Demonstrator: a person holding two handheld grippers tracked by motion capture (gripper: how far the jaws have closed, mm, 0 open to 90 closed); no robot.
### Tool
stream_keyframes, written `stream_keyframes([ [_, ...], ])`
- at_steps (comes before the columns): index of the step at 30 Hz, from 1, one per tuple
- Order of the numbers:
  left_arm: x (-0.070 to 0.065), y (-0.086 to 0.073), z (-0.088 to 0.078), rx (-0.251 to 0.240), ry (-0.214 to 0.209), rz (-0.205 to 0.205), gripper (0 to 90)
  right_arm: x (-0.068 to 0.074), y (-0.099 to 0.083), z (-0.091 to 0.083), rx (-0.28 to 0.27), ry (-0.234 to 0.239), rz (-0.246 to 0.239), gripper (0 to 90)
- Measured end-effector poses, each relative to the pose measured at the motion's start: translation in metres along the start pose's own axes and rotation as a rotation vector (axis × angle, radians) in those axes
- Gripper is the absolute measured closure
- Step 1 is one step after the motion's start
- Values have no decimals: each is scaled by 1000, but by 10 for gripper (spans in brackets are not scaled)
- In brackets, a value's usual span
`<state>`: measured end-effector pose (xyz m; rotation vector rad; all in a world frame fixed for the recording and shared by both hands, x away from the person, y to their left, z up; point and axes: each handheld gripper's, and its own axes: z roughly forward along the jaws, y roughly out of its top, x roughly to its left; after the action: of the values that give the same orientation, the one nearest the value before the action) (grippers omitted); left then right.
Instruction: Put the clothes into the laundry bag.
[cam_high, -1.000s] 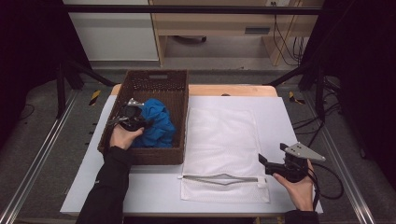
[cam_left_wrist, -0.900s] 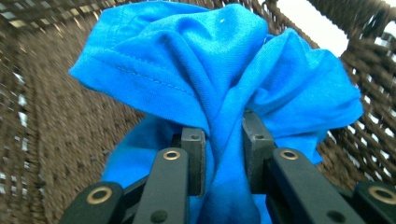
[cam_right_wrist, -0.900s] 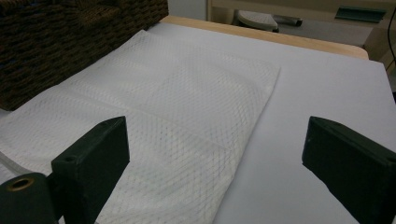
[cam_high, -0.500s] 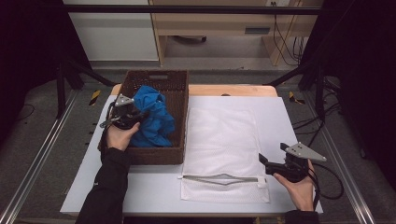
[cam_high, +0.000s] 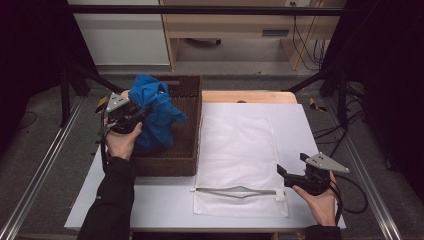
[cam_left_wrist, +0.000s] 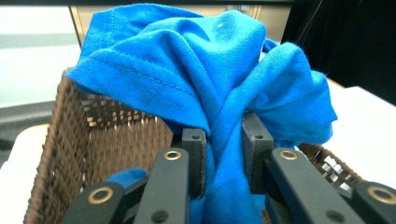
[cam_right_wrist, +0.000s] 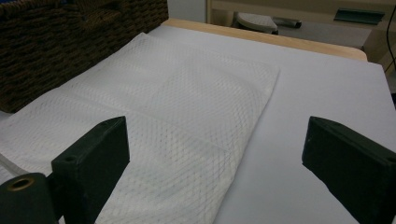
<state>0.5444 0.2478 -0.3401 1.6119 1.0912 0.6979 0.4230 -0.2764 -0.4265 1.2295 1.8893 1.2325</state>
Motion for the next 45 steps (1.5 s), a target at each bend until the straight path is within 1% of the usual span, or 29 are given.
stream_keyframes([
  [2, -2, 6, -6, -24, -1, -1, 754, 0, 0, 0, -2, 0, -3, 79],
  [3, -3, 9, -9, -30, -9, -2, 754, 0, 0, 0, -2, 0, -3, 79],
  [7, -9, 20, -20, -64, -21, 9, 754, 0, 0, 0, -2, -1, -4, 79],
  [10, -14, 28, -30, -92, -32, 6, 754, 0, 0, -1, -3, -3, 0, 79],
  [15, -23, 43, -48, -113, -50, 4, 754, 0, 0, -1, -4, -1, -3, 79],
  [18, -30, 50, -57, -131, -63, 16, 754, 1, 0, -1, -7, -1, -3, 79],
  [20, -35, 54, -63, -139, -67, 16, 754, 1, 0, 0, -8, -1, -7, 78],
  [24, -45, 64, -75, -169, -75, 38, 754, 2, 0, 0, -6, -1, -9, 77],
  [29, -55, 77, -85, -183, -75, 52, 754, 2, 1, -2, -10, -1, -6, 77],
  [34, -69, 89, -96, -202, -82, 69, 754, 2, 1, -2, -10, -1, -5, 77],
  [38, -81, 94, -102, -218, -100, 82, 754, 2, 1, -1, -12, -1, -10, 77],
  [42, -93, 96, -102, -225, -128, 96, 754, 3, 0, -2, -15, 0, -12, 75],
  [43, -95, 97, -101, -236, -133, 106, 754, 3, 0, -2, -15, 0, -12, 75],
  [44, -98, 97, -100, -228, -142, 96, 754, 3, 0, -2, -17, 2, -12, 74],
  [45, -101, 98, -100, -228, -150, 98, 754, 3, 1, -2, -19, 3, -14, 74],
])
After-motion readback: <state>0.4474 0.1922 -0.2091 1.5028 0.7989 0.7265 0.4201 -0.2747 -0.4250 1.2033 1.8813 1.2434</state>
